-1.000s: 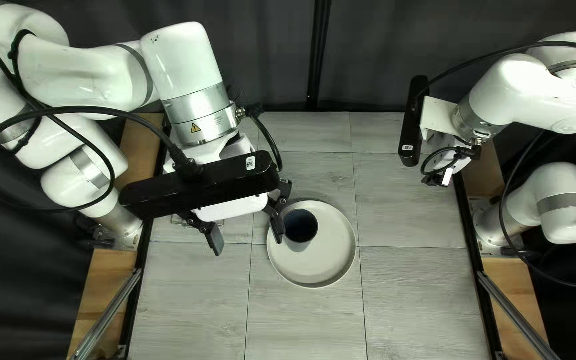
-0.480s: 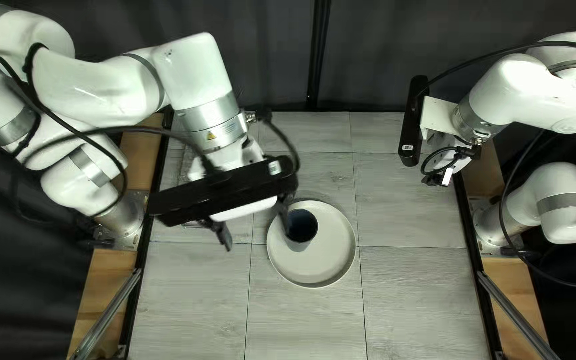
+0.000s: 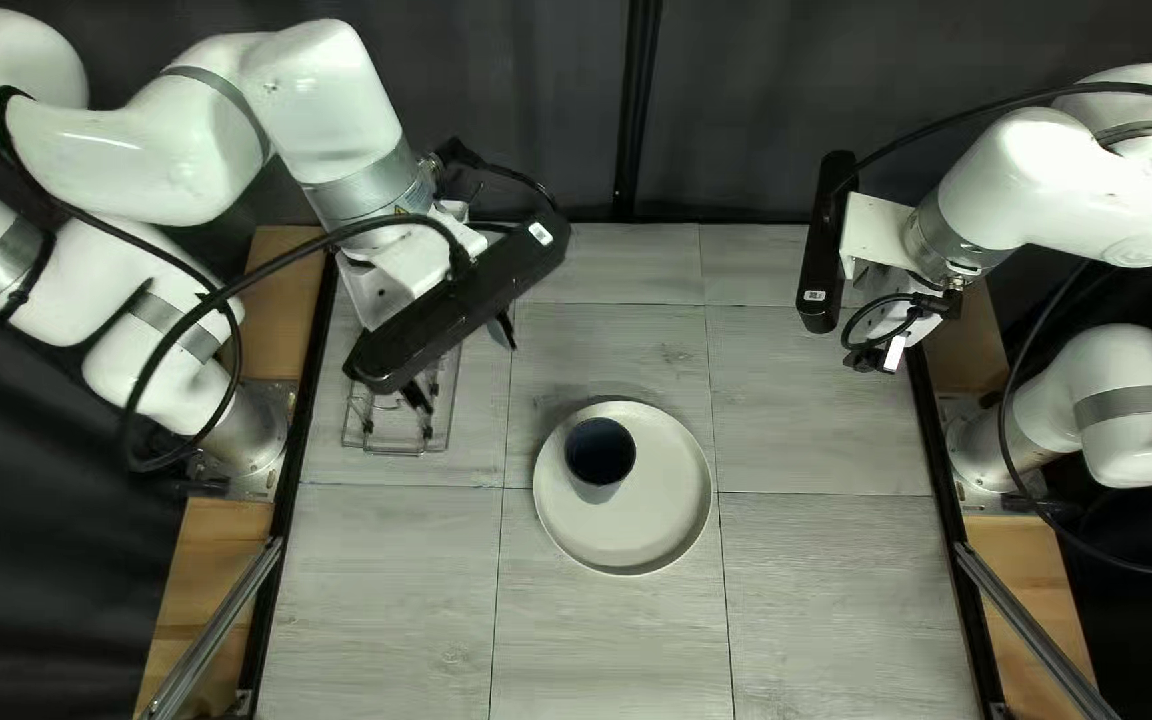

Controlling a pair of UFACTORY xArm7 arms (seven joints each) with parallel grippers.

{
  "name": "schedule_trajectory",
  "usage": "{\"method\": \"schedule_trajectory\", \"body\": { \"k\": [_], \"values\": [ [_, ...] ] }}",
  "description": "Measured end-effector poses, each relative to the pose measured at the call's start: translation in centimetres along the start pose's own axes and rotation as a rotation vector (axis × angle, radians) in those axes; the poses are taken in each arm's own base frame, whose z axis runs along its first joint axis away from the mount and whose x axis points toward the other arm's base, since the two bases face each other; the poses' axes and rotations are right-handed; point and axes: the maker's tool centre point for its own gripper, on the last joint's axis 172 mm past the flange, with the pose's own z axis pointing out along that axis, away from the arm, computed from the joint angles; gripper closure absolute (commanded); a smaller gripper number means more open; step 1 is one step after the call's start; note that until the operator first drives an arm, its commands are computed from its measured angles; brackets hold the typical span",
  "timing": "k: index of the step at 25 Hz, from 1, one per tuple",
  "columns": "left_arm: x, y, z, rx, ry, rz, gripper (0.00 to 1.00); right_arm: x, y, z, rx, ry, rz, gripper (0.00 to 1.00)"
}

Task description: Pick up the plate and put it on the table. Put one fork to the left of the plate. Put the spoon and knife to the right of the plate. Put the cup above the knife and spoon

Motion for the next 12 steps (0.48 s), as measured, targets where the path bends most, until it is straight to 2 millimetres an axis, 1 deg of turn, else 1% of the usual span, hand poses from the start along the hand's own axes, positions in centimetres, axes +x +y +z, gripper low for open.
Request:
{"method": "schedule_trajectory", "body": {
  "k": [4, 7, 10, 12],
  "values": [
    [0.0, 0.1, 0.1, 0.003, -0.005, -0.019, 0.0, 0.0, 0.0, 0.0, 0.0, 0.0, 0.0, 0.0],
    [-0.1, 0.7, 0.2, 0.049, -0.075, -0.074, 0.0, 0.0, 0.0, 0.0, 0.0, 0.0, 0.0, 0.0],
    [-1.6, -0.3, -0.5, 0.092, -0.145, -0.115, 0.0, 0.0, 0.0, 0.0, 0.0, 0.0, 0.0, 0.0],
    [-3.3, -1.4, -1.1, 0.116, -0.188, -0.155, 0.0, 0.0, 0.0, 0.0, 0.0, 0.0, 0.0, 0.0]
  ]
}}
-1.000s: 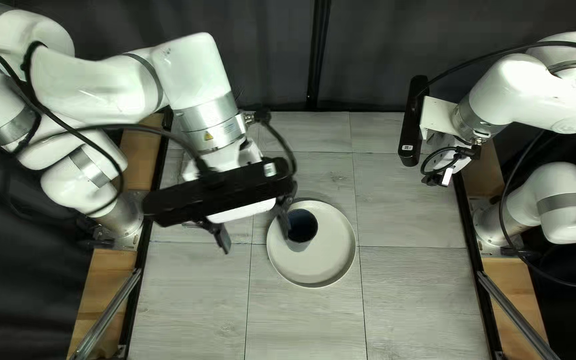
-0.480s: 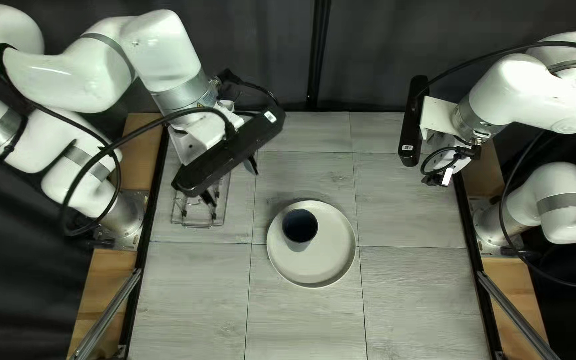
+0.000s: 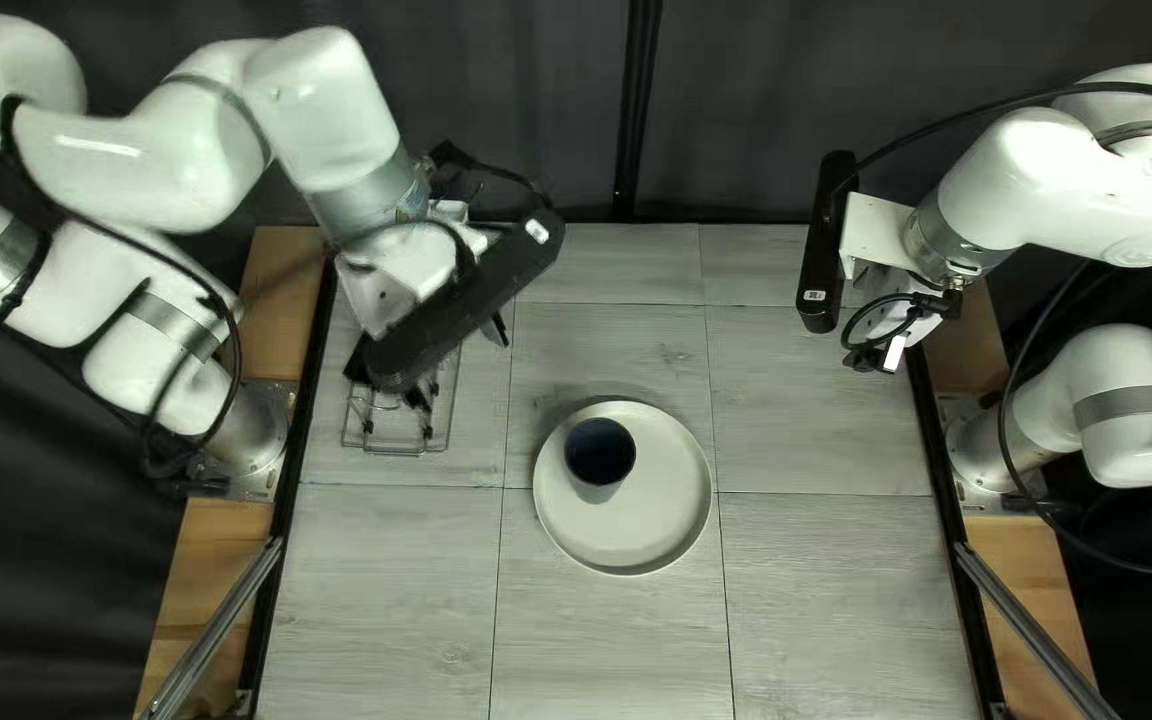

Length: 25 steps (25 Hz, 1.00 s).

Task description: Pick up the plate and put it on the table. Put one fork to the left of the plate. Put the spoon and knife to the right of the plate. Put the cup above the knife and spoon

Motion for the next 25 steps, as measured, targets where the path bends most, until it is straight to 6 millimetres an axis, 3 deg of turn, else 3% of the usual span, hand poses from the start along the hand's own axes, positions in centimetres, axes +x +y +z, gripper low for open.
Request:
{"method": "schedule_trajectory", "body": {
  "k": [7, 15, 25],
  "values": [
    [-9.4, -7.2, 0.8, 0.007, -0.104, -0.165, 0.0, 0.0, 0.0, 0.0, 0.0, 0.0, 0.0, 0.0],
    [-11.0, -8.2, 1.1, -0.001, -0.108, -0.186, 0.0, 0.0, 0.0, 0.0, 0.0, 0.0, 0.0, 0.0],
    [-17.7, -15.7, 4.3, 0.032, -0.173, -0.182, 0.0, 0.0, 0.0, 0.0, 0.0, 0.0, 0.0, 0.0]
  ]
}}
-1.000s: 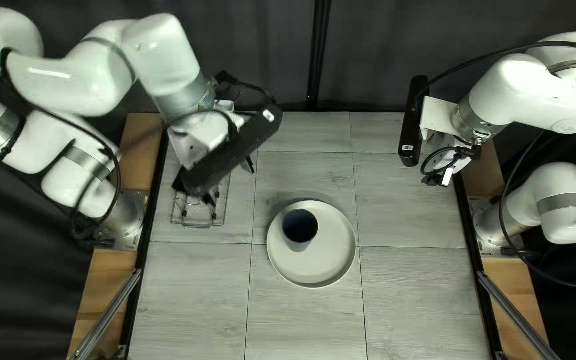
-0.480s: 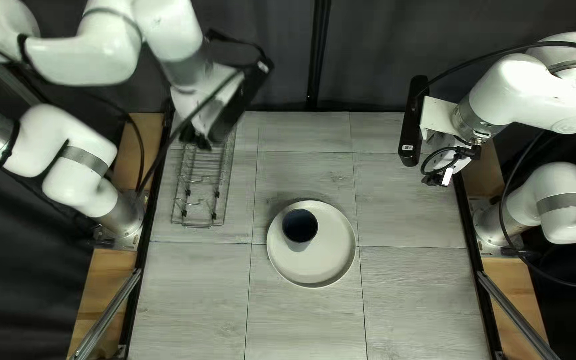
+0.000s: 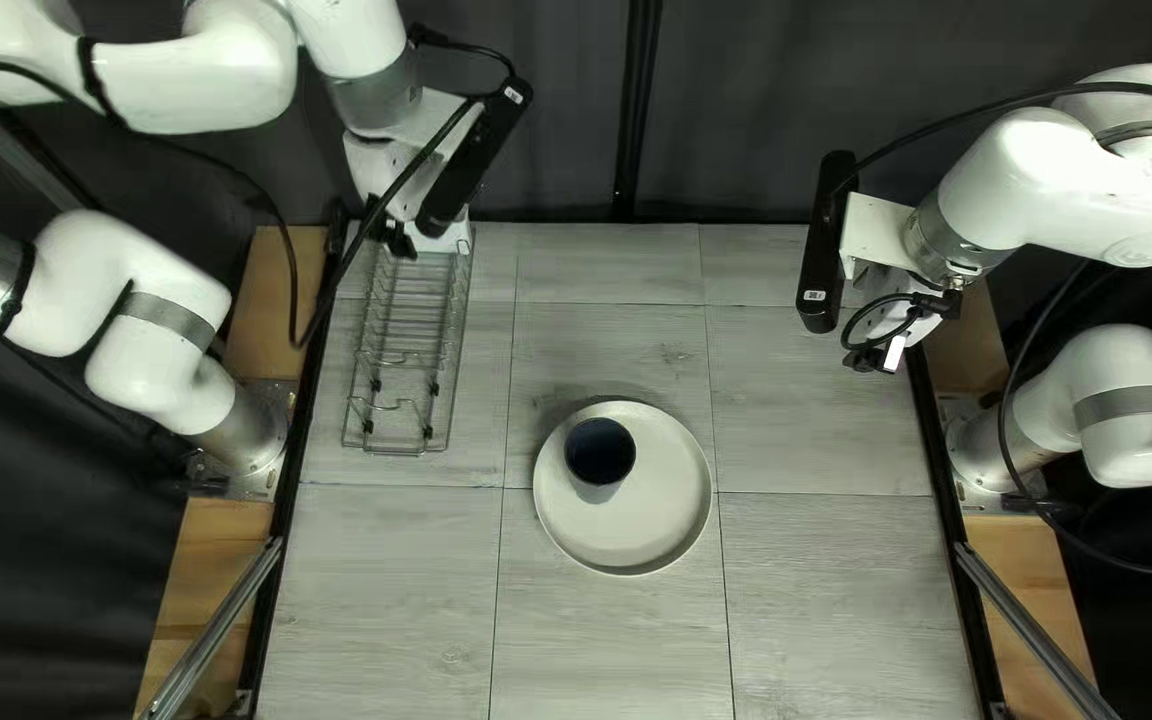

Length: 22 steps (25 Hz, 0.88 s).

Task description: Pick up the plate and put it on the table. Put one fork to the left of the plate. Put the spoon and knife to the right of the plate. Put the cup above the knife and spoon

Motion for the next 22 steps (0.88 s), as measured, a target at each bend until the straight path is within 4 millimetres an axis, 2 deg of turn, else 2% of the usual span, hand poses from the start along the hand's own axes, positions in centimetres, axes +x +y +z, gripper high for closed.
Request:
{"method": "schedule_trajectory", "body": {
  "k": [5, 11, 18, 22],
  "values": [
    [-1.0, -2.7, 2.3, 0.021, -0.014, 0.027, 0.0, 0.0, 0.0, 0.0, 0.0, 0.0, 0.0, 0.0],
    [-2.1, -6.1, 3.9, 0.022, -0.043, -0.02, 0.0, 0.0, 0.0, 0.0, 0.0, 0.0, 0.0, 0.0],
    [-3.7, -10.9, 8.9, 0.01, -0.088, -0.155, 0.0, 0.0, 0.0, 0.0, 0.0, 0.0, 0.0, 0.0],
    [-4.1, -12.7, 10.6, 0.017, -0.102, -0.239, 0.0, 0.0, 0.0, 0.0, 0.0, 0.0, 0.0, 0.0]
  ]
}}
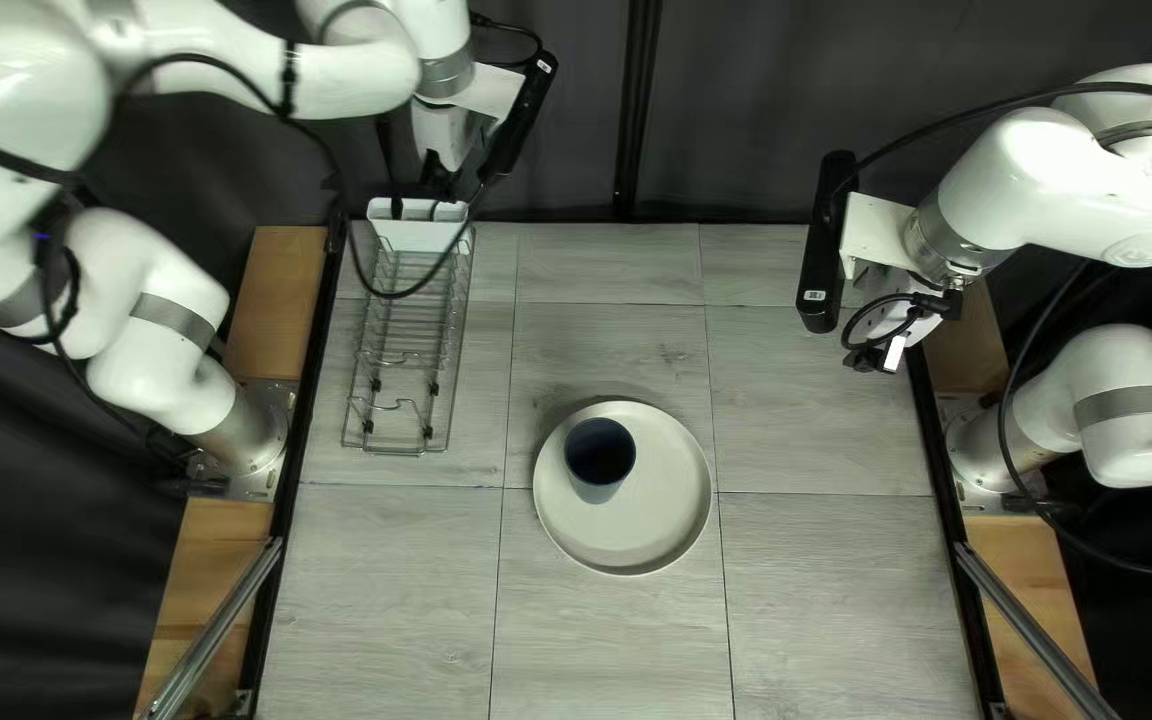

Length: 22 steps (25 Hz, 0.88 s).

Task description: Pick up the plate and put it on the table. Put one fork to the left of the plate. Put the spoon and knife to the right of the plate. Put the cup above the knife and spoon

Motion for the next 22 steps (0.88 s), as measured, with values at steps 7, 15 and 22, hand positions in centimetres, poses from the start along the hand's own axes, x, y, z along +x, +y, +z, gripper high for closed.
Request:
{"method": "schedule_trajectory", "body": {
  "k": [7, 15, 22],
  "values": [
    [0.3, -1.5, 1.2, 0.03, -0.007, -0.093, 0.0, 0.0, 0.0, 0.0, 0.0, 0.0, 0.0, 0.0],
    [1.0, -1.2, 4.0, 0.011, -0.015, -0.088, 0.0, 0.0, 0.0, 0.0, 0.0, 0.0, 0.0, 0.0],
    [0.6, -1.3, 4.7, -0.003, -0.018, -0.072, 1.0, 0.0, 0.0, 0.0, 0.0, 0.0, 0.0, 0.0]
  ]
}}
